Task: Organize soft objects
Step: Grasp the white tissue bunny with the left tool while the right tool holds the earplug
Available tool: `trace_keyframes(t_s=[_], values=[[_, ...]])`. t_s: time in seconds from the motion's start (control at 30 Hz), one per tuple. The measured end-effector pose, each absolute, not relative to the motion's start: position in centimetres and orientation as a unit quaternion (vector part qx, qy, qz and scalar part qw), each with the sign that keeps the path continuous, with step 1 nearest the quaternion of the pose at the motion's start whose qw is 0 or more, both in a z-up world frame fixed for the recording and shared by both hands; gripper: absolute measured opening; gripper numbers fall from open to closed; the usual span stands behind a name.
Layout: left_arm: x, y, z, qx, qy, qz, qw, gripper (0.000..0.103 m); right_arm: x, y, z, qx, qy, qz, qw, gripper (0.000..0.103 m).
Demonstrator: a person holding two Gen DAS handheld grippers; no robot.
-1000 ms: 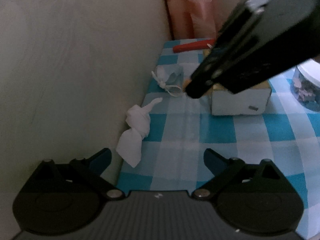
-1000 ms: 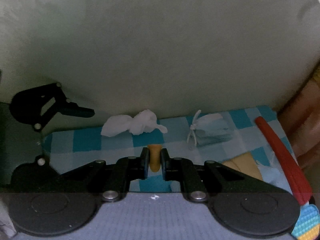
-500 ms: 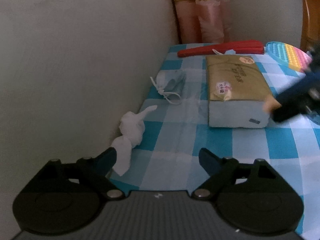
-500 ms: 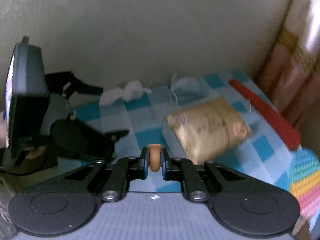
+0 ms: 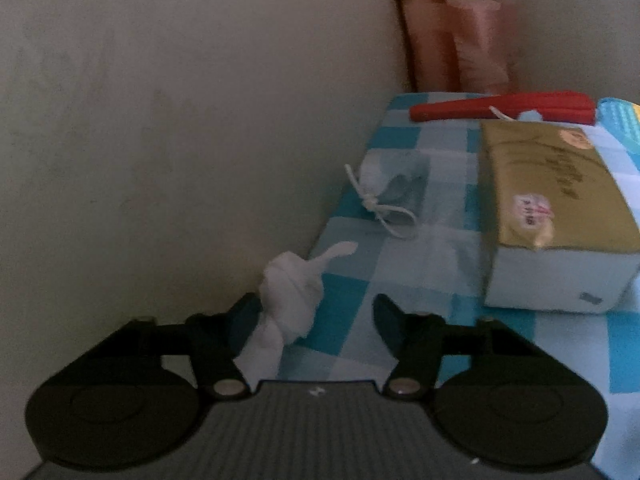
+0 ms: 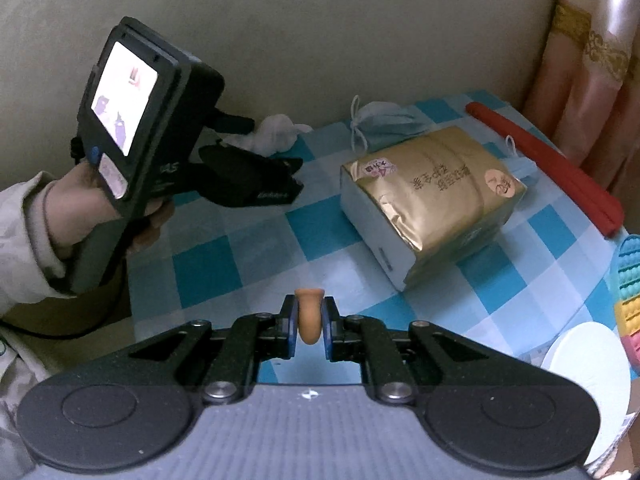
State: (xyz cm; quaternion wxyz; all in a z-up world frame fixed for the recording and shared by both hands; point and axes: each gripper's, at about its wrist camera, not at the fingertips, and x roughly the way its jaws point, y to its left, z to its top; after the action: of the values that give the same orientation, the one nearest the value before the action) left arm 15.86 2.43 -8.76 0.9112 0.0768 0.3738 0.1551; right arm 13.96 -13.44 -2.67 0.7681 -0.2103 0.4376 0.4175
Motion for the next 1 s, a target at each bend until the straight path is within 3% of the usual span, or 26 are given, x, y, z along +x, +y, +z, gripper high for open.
trace_keyframes(t_s=[0.17, 0.37, 1.0], values=[[16.4, 2.9, -9.2, 0.074, 0.37, 0.165, 0.911, 0.049, 14.1, -13.0, -3.0, -0.21, 0.441, 0.421, 0.764, 0.015], [15.9, 3.1, -9.5, 0.066, 0.351, 0.187, 0.915, 0.026, 14.1, -12.5, -3.1, -0.21, 0.443, 0.424, 0.761, 0.015], [13.4, 2.9, -6.0, 0.06, 0.348, 0.116, 0.928, 0.025, 12.9, -13.4, -2.7, -0.204, 0.442, 0.394, 0.779, 0.015]])
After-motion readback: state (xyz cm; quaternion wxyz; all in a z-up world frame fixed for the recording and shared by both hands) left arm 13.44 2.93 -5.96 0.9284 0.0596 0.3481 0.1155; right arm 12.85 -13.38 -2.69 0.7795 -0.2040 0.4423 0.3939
